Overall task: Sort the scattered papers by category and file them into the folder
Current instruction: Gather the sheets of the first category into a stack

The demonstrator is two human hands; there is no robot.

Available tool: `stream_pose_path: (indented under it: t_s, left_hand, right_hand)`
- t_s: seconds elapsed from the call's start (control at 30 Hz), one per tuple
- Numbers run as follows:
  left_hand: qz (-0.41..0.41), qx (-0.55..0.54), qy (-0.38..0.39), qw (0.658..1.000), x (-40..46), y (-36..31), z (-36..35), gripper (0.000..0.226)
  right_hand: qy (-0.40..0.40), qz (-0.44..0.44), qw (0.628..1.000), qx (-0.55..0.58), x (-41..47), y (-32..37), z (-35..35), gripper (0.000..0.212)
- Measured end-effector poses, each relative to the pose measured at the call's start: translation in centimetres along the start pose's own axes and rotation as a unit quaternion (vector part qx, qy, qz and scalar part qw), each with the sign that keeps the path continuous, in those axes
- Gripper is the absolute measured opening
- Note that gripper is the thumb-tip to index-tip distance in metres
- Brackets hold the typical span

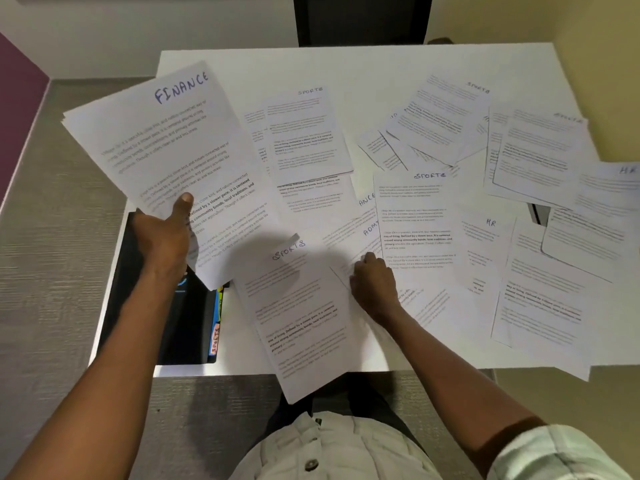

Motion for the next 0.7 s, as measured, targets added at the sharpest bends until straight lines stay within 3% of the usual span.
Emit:
stream_pose_path:
  t_s: [0.17, 0.33, 0.5, 0.6, 0.7]
  left_hand:
    - [-0.006, 0.014, 0.012, 1.000, -1.0, 0.3, -2.3, 0.037]
    - [-0.005, 0.029, 0.021, 0.999, -1.8, 0.5, -3.6, 0.043]
    - [-0.003, 0.039, 0.028, 0.999, -2.4, 0.9, -4.9, 0.049]
    - [0.007, 0.053, 0.029, 0.998, -3.1, 1.4, -6.0, 0.042]
    - [0.010, 0.078, 0.034, 0.996, -4.0, 1.9, -7.2, 0.045]
  right_hand:
    - [-0.024, 0.006, 1.000, 0.014, 0.4, -4.0, 0.2, 0.013]
    - [0.059, -0.111, 0.992, -0.023, 0.5, -7.5, -0.1, 0.054]
    - [0.080, -0.151, 0.985, 0.009, 0.0, -9.6, -0.3, 0.074]
    - [0.071, -0.127, 0.989, -0.005, 0.2, -9.9, -0.1, 0.074]
    - [0.035, -0.105, 0.994, 0.010, 1.9, -10.1, 1.0, 0.059]
Point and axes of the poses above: each hand's wrist, its own x-axis towards the middle knuckle, its own z-axis out of the back of the hand, y = z × x, the point moved 4 cm from there along x, towards the middle knuckle, and after that the axes turned 13 degrees about -x, right-handed, at the moved point
